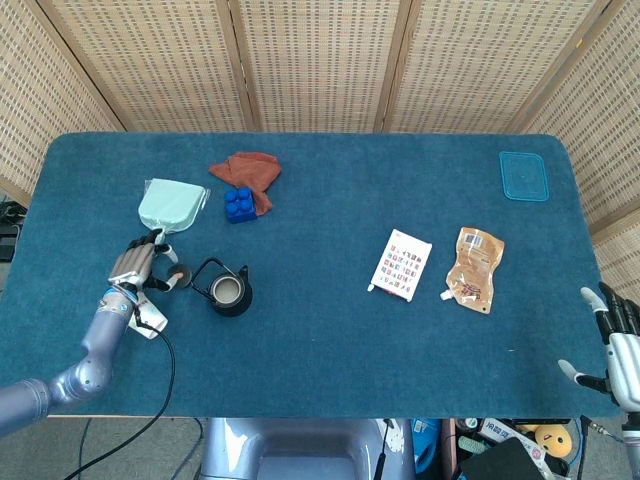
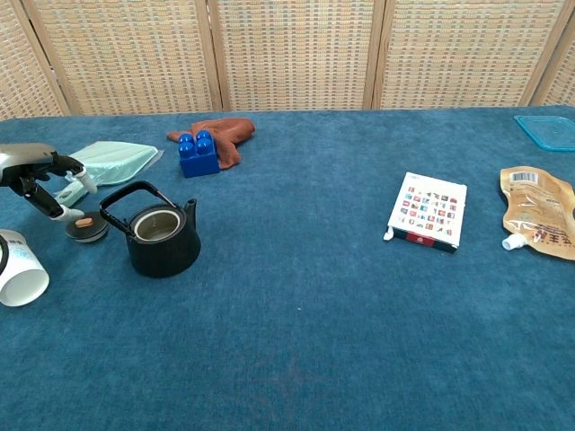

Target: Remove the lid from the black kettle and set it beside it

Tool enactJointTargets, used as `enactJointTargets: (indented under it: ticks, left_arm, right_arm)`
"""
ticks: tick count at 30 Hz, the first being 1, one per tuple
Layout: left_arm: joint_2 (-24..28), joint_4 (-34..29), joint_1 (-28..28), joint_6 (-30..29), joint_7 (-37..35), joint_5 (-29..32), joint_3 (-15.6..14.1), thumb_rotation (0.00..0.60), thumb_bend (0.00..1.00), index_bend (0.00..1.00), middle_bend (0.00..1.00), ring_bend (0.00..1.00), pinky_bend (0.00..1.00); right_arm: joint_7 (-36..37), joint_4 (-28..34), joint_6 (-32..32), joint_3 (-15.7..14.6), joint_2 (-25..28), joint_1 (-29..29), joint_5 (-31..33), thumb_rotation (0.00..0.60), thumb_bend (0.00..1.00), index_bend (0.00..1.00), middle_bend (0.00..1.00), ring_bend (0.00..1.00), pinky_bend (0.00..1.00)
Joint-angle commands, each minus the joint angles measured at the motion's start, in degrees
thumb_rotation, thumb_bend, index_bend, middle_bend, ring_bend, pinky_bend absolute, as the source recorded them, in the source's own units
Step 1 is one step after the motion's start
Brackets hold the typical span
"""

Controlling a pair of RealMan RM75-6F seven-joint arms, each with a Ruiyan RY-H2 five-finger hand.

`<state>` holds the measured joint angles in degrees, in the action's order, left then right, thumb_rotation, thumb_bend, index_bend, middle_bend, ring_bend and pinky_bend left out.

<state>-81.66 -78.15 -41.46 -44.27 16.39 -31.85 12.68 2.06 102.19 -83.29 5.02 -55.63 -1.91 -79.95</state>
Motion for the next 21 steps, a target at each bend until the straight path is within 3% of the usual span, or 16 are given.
enactJointTargets:
  ticks: [1, 6, 8, 12, 21]
  left_arm:
    - [1.8, -2.5, 0.7, -1.3, -1.6, -1.5, 0.5, 0.600, 0.32, 0.00, 0.00, 0.00, 0.00]
    - [7.4, -10.1, 4.4, -7.2, -5.3, -9.1, 1.2, 0.600, 0.28, 0.00, 0.00, 0.00, 0.00]
    - [10.3, -14.5, 7.7, -13.4, -8.0, -16.4, 1.1, 0.600, 0.21, 0.00, 0.00, 0.00, 0.00]
    - [14.8, -18.5, 13.7, -22.7, -11.1, -28.2, -1.6, 0.600, 0.14, 0.00, 0.00, 0.00, 0.00]
    - [20.0, -23.9, 23.6, -34.8, -12.8, -40.9, -8.9, 0.600, 0.13, 0.00, 0.00, 0.00, 0.00]
  right_arm:
    - [0.1, 0.0, 0.0, 0.0, 0.0, 0.0, -0.1, 0.600, 0.00, 0.00, 0.00, 0.00, 0.00]
    - [0.2, 0.2, -0.4, -0.2, 0.1, 0.2, -0.6, 0.600, 0.00, 0.00, 0.00, 0.00, 0.00]
    - [0.2, 0.3, -0.7, -0.3, 0.1, 0.3, -0.9, 0.600, 0.00, 0.00, 0.00, 0.00, 0.00]
    - [0.1, 0.4, -1.1, -0.4, 0.2, 0.5, -1.3, 0.600, 0.00, 0.00, 0.00, 0.00, 0.00]
    - [-1.2, 0.6, -2.8, -0.2, -0.3, 1.1, -1.4, 0.600, 0.00, 0.00, 0.00, 0.00, 0.00]
